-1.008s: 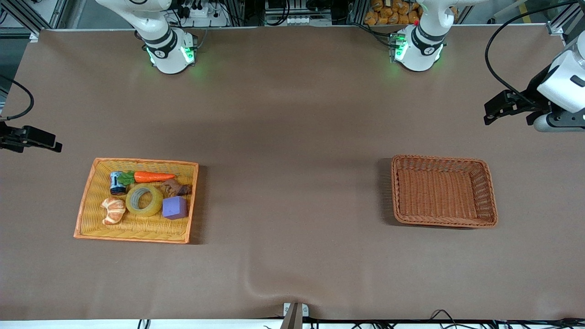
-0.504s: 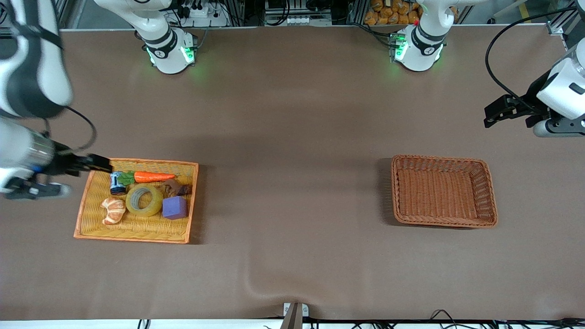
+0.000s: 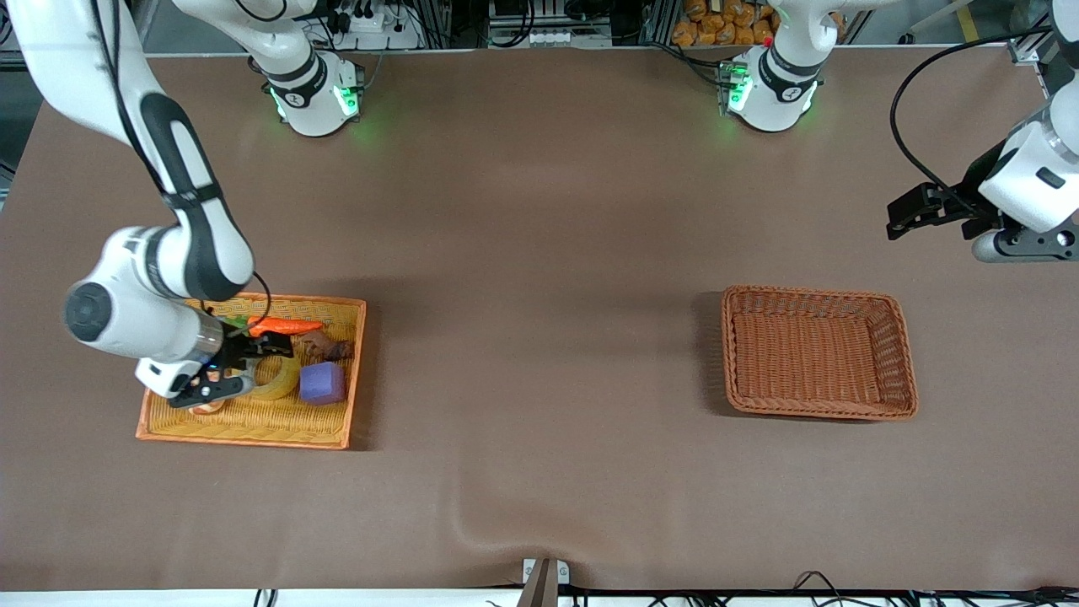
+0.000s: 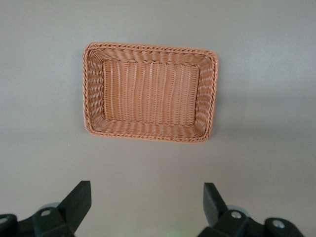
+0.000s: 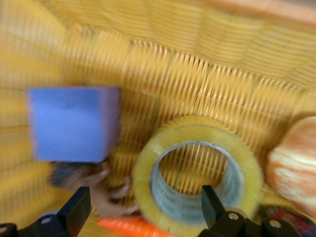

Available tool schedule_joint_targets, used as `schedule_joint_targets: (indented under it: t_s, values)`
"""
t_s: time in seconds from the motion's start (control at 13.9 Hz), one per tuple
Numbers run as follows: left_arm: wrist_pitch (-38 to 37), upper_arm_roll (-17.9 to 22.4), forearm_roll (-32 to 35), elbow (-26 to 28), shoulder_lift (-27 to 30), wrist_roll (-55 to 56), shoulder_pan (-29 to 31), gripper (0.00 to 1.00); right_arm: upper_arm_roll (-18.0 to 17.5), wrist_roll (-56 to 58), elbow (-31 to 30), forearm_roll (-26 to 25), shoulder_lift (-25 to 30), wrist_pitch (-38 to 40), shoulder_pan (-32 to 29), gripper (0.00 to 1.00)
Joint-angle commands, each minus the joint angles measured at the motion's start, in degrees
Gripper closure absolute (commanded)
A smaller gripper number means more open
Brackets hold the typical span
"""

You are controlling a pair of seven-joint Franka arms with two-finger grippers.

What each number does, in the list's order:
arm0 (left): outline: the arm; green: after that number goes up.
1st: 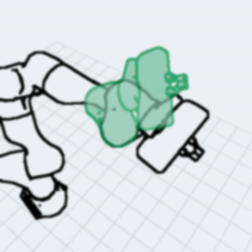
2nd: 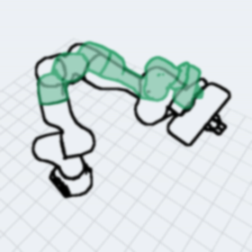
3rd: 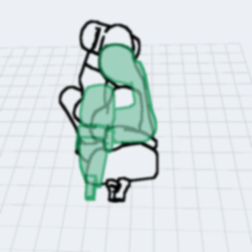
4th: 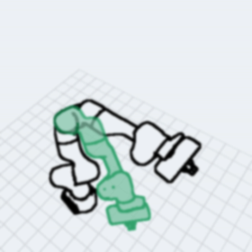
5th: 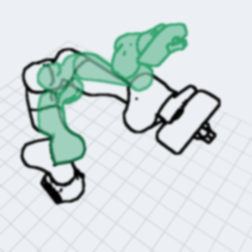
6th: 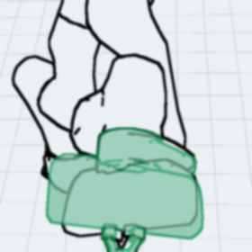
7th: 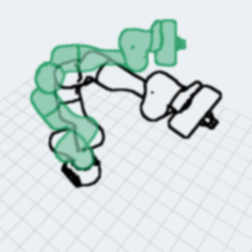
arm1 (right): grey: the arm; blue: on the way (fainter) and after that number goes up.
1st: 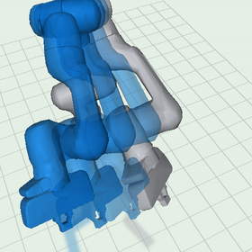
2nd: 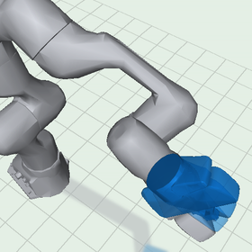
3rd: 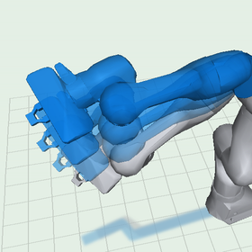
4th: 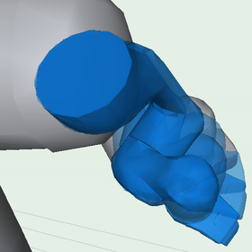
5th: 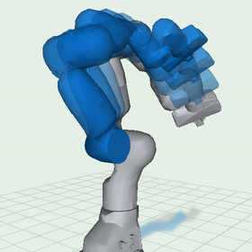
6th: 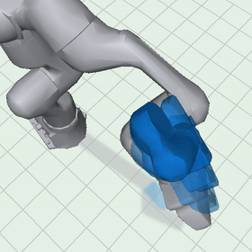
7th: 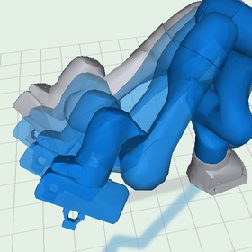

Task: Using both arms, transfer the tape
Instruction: 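Grasp the tape roll with the right gripper and lift it, then carry the tape toward the middle while the left gripper approaches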

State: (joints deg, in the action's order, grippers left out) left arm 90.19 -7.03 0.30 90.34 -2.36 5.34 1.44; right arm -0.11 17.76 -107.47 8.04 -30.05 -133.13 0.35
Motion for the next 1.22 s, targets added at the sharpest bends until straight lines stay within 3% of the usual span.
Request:
schedule_joint_targets:
  t_s: [0.0,0.14,0.22,0.58,0.79,1.01,1.15]
  values:
    - [2.27,-0.09,-1.0,0.1,-1.68,-1.65,-0.03,0.0,0.2,1.4,-3.44,1.28,-0.27,-4.5,0.88,0.3]
    - [3.5,-0.35,-1.0,0.01,-3.08,-0.78,-0.47,0.0,0.29,1.05,-3.1,1.28,-0.1,-3.63,0.97,0.91]
    - [4.11,-0.61,-1.0,0.01,-3.44,-0.43,-1.08,0.0,0.2,0.61,-2.92,1.28,0.16,-3.11,1.14,1.0]
    - [5.79,-0.79,-0.82,-0.43,-5.55,-0.33,-2.31,0.0,0.2,0.61,5.24,1.37,2.79,8.74,1.23,1.0]
    - [6.14,-0.79,-0.65,-0.52,-6.25,2.11,-3.63,0.0,0.2,-4.98,9.11,1.45,7.27,14.36,5.43,1.0]
    - [6.14,-0.88,-1.0,-1.05,-7.83,7.63,-6.79,0.0,-0.15,-23.05,16.74,1.72,7.55,21.59,17.0,1.0]
    - [6.14,-0.79,-0.56,-2.79,-10.02,12.83,-9.77,0.0,-0.15,-37.12,22.62,1.37,3.01,20.81,26.24,1.0]
